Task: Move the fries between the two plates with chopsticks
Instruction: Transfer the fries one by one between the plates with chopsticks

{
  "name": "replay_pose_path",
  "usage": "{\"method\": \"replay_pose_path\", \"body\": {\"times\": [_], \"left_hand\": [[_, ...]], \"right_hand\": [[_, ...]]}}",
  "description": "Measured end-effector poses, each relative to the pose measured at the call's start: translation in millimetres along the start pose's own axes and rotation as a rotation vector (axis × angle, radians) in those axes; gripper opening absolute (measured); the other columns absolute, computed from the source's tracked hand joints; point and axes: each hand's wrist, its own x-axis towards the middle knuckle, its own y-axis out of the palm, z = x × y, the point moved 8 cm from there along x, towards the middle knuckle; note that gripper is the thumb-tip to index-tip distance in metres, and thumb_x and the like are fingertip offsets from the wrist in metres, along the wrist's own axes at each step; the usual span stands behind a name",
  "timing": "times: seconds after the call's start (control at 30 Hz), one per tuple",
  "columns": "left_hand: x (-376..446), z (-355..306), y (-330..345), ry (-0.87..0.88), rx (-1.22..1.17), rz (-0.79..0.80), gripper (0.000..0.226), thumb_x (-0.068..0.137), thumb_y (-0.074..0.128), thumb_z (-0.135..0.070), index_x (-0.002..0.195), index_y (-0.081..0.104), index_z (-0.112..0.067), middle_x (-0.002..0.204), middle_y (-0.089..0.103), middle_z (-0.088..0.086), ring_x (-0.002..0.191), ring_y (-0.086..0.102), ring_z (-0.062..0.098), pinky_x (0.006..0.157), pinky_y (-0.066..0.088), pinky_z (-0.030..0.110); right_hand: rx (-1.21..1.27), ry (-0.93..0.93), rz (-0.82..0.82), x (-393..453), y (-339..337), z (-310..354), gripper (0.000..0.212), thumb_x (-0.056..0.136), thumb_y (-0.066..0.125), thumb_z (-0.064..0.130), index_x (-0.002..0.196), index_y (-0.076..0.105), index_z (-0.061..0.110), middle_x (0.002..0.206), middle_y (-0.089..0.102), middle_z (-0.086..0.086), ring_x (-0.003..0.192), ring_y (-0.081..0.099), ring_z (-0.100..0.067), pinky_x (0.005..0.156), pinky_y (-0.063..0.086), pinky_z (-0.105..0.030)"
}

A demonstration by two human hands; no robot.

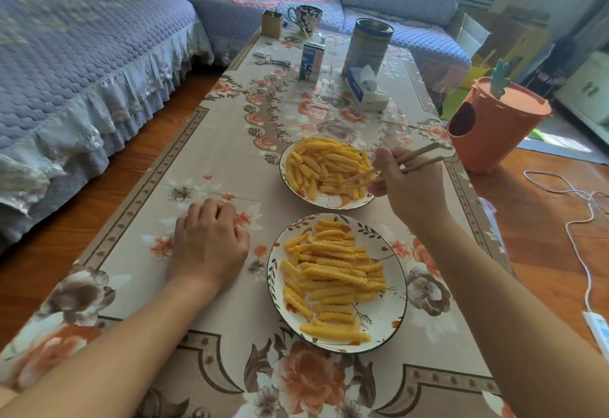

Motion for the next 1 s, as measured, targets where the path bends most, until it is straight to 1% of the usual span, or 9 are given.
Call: {"method": "replay_pose_path", "body": {"times": [0.1,0.23,0.4,0.53,0.6,0.7,0.83,0.93,1.0], "left_hand": [[0.2,-0.4,-0.6,0.003,0.015,-0.005,0.037,0.086,0.040,-0.036,0.108,0.062,-0.015,0.109,0.058,0.008,0.101,0.050,0.029,0.087,0.044,0.045],[0.6,1.3,-0.7,0.002,0.005,-0.011,0.036,0.086,0.042,-0.035,0.107,0.062,-0.015,0.108,0.058,0.008,0.100,0.050,0.029,0.086,0.044,0.046],[0.2,-0.1,-1.0,0.000,0.000,-0.011,0.036,0.086,0.041,-0.036,0.108,0.062,-0.016,0.109,0.058,0.008,0.102,0.049,0.029,0.088,0.043,0.045],[0.1,-0.7,-2.1,0.004,-0.003,-0.012,0.036,0.085,0.040,-0.035,0.106,0.061,-0.016,0.107,0.058,0.008,0.100,0.049,0.029,0.086,0.042,0.045],[0.1,-1.2,-2.4,0.004,0.000,-0.010,0.035,0.085,0.040,-0.035,0.106,0.061,-0.016,0.106,0.058,0.008,0.099,0.048,0.029,0.086,0.043,0.045],[-1.0,-2.0,-3.7,-0.004,-0.003,0.000,0.034,0.085,0.041,-0.034,0.105,0.061,-0.014,0.106,0.058,0.010,0.099,0.049,0.030,0.085,0.043,0.046],[-2.3,-3.2,-5.0,-0.012,0.011,0.021,0.032,0.087,0.043,-0.032,0.106,0.061,-0.013,0.108,0.058,0.011,0.100,0.050,0.031,0.086,0.044,0.047],[-2.5,-3.0,-5.2,-0.013,0.021,0.013,0.022,0.090,0.054,-0.026,0.106,0.060,-0.013,0.108,0.058,0.012,0.101,0.049,0.031,0.086,0.044,0.047],[-1.8,-3.2,-5.3,-0.014,0.020,0.006,0.021,0.090,0.055,-0.026,0.106,0.061,-0.013,0.108,0.059,0.012,0.101,0.049,0.031,0.087,0.044,0.047]], "right_hand": [[-0.015,0.000,-0.016,1.9,-5.0,-0.9,0.026,0.102,0.062,0.027,0.078,0.069,0.019,0.064,0.070,-0.014,0.052,0.071,-0.025,0.051,0.060,-0.033],[0.018,0.025,0.001,6.8,-8.2,-3.8,0.025,0.101,0.063,0.026,0.082,0.070,0.012,0.065,0.070,-0.015,0.050,0.070,-0.025,0.050,0.057,-0.027],[0.055,0.090,0.000,12.7,-7.4,-7.9,0.035,0.103,0.059,0.030,0.085,0.070,0.002,0.067,0.069,-0.018,0.051,0.071,-0.028,0.052,0.062,-0.036],[0.160,0.091,-0.001,1.2,-22.2,17.5,0.039,0.105,0.056,0.030,0.082,0.068,0.001,0.059,0.067,-0.013,0.049,0.069,-0.027,0.050,0.061,-0.035],[0.184,0.078,0.038,-10.7,-32.8,35.3,0.041,0.105,0.054,0.031,0.081,0.067,0.000,0.055,0.066,-0.010,0.049,0.069,-0.030,0.050,0.061,-0.037],[0.137,0.106,0.160,-36.5,-40.2,51.5,0.042,0.105,0.054,0.032,0.081,0.067,-0.001,0.055,0.066,-0.012,0.049,0.069,-0.031,0.049,0.060,-0.035],[0.082,0.145,0.194,-67.6,-39.0,46.1,0.037,0.102,0.058,0.029,0.081,0.068,0.001,0.057,0.066,-0.017,0.046,0.068,-0.022,0.044,0.051,-0.021],[0.088,0.131,0.183,-74.9,-35.9,36.2,0.029,0.099,0.063,0.029,0.080,0.070,0.009,0.056,0.067,-0.010,0.048,0.070,-0.024,0.048,0.055,-0.025],[0.080,0.111,0.180,-75.4,-38.2,34.6,0.023,0.097,0.066,0.027,0.080,0.071,0.011,0.057,0.068,-0.011,0.048,0.070,-0.024,0.047,0.053,-0.022]]}}
